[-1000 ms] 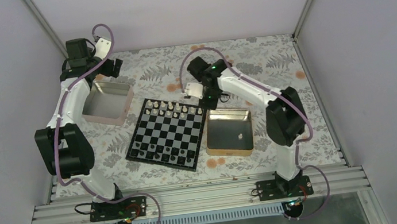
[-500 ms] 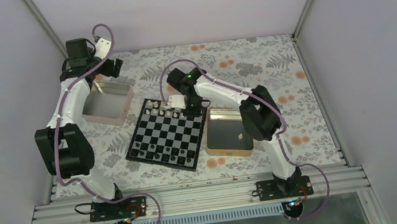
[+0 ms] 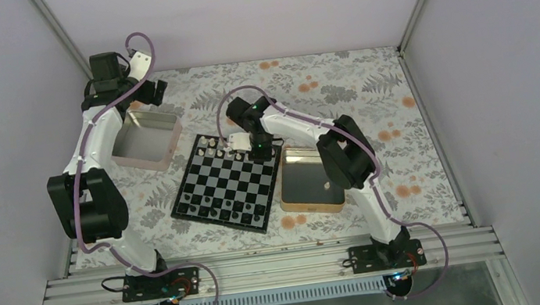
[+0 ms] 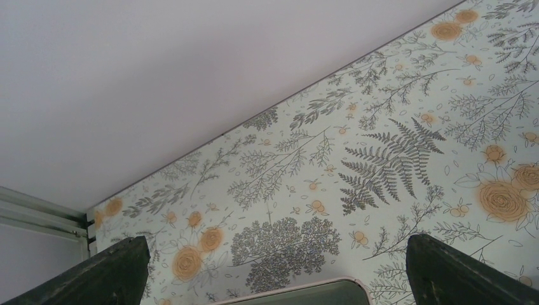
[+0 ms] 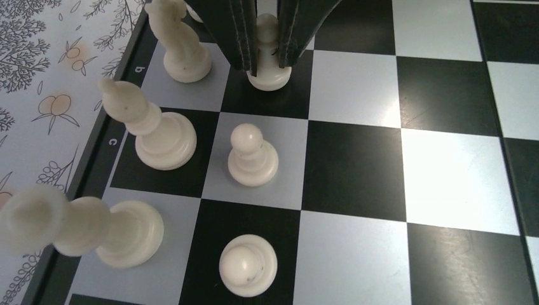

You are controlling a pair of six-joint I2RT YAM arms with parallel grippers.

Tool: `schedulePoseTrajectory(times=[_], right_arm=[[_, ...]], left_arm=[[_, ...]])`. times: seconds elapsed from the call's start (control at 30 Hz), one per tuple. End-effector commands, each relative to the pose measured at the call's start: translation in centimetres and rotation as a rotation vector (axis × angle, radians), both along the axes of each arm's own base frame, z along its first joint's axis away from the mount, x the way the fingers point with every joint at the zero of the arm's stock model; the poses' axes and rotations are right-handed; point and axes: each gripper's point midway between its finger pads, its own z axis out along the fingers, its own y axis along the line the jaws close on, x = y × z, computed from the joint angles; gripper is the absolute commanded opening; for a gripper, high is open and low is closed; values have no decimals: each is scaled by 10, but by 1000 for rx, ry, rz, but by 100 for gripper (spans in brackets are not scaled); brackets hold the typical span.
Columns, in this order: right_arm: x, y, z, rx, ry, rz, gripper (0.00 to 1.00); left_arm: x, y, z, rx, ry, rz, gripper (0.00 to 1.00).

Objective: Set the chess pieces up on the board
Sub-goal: Place the chess piece on the chessboard.

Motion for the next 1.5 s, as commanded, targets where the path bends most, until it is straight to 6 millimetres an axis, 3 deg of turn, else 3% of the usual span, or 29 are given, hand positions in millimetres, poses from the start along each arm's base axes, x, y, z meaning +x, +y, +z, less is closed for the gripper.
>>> schedulePoseTrajectory(times=[0.0,0.4,0.57,0.7,0.83,0.97,1.2,1.47], right_arm=[[6,9,1,24,-16,15,8],[7,10,7,35,-25,10,18],[9,11,23,54,-50,2,21],[5,7,53,90,-70,-8,22],[-2,-22,83,91,-94,-68,23],[-11,-76,100,73,-126,-173,26],[-38,-145,70,17,-137,-303,29],[-72,-163,35,15,-65,-331,31]], left_arm=[[-1,-5,9,-10,-23,-22,100],[-2,-6,10,-13,-23,-30,100],[-2,-7,12,-12,-27,-32,100],[-3,-6,15,-9,-31,-28,100],[-4,-4,18,-3,-40,-20,100],[-4,-2,20,3,-47,-14,100],[-2,-1,22,4,-52,-8,100],[-3,0,23,4,-53,-2,100]])
